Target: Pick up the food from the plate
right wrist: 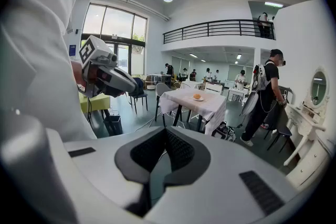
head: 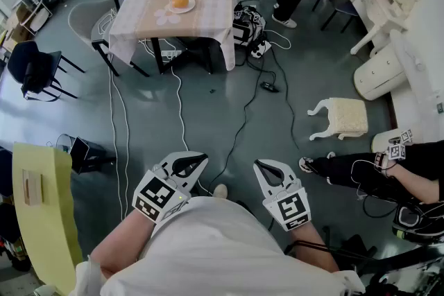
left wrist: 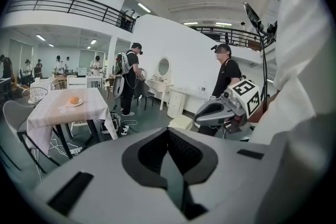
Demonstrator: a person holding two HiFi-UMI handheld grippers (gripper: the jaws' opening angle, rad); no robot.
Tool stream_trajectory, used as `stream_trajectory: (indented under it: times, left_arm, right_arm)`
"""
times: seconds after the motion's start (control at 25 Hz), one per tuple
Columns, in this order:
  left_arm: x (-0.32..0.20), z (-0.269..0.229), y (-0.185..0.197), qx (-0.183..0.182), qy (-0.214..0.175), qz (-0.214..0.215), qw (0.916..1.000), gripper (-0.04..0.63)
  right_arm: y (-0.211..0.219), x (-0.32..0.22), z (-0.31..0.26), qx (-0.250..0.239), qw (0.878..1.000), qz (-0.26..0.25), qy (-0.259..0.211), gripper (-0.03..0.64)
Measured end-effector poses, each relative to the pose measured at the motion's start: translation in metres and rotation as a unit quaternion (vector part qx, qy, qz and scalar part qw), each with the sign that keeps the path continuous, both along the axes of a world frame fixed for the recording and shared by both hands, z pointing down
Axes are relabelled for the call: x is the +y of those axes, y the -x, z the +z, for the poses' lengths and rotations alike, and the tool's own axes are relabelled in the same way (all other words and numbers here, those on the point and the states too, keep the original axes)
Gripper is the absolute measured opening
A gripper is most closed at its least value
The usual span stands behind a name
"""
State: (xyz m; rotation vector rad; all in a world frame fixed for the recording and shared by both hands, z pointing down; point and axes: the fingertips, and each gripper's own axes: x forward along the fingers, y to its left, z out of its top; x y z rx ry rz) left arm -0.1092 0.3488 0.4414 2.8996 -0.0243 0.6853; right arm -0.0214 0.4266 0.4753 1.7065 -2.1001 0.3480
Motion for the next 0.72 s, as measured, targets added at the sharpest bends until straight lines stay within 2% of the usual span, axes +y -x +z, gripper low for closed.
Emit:
stream_trajectory:
  times: [0.4,0.56,0.72]
  left_arm:
    - [-0.024,-0.001,-0.004,-0.003,0.002,-0.034,0.9994,0.008]
    - [-0.05,0.007,-0.008,-0.001,0.009,-0.038,0.9992,0.008]
    - [-0.088,0.011,-0.027,0.013,0.029,-0.026,0.9992,0.008]
  right_arm:
    - [-0.015,-0.015,0.008,-0.004,1.0,-0.007,0.002,0.012]
    - [-0.019,-0.04,0.013,0.001,1.0,-0.005,0.005,0.012]
    - [-0.036,-0.081,0.009,0.011,1.0,0.009,0.0,0.012]
